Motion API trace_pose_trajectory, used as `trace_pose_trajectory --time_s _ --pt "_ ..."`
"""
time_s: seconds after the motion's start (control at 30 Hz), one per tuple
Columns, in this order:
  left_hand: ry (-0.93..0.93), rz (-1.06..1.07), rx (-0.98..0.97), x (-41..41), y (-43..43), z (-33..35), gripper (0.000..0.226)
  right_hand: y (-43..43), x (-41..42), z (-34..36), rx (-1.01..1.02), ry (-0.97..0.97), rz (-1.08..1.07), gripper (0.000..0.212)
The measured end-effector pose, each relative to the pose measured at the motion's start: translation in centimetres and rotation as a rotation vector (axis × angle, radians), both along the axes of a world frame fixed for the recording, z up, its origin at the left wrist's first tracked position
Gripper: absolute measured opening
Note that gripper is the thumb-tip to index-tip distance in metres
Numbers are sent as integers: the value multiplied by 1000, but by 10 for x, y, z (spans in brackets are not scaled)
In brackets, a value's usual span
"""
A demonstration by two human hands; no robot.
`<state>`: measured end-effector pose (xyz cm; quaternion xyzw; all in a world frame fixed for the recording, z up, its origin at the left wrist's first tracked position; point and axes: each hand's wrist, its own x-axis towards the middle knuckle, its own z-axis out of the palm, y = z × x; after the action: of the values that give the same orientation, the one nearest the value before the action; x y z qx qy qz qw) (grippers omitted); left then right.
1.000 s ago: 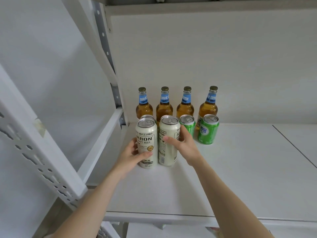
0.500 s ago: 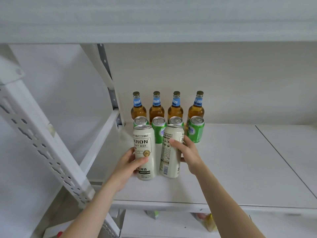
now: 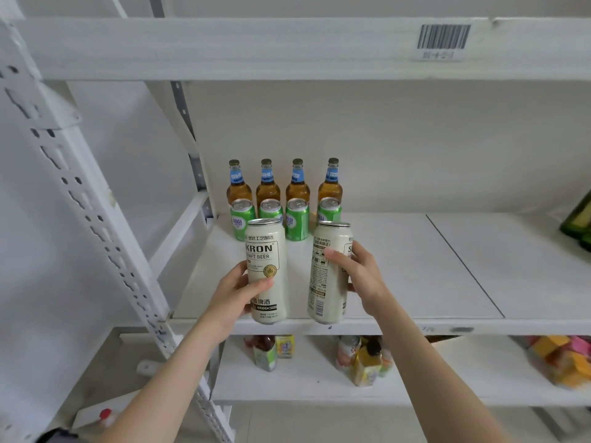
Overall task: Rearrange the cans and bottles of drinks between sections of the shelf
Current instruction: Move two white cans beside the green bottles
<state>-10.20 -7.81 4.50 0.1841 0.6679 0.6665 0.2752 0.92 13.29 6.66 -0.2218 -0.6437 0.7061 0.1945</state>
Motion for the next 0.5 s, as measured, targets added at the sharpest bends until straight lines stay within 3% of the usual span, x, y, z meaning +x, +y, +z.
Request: trace_pose_trajectory --time_s 0.3,0.5 --pt "6 -50 -37 70 24 7 39 20 89 5 36 -5 -81 28" --pt "43 -100 -34 103 64 19 70 57 122 10 47 16 -96 27"
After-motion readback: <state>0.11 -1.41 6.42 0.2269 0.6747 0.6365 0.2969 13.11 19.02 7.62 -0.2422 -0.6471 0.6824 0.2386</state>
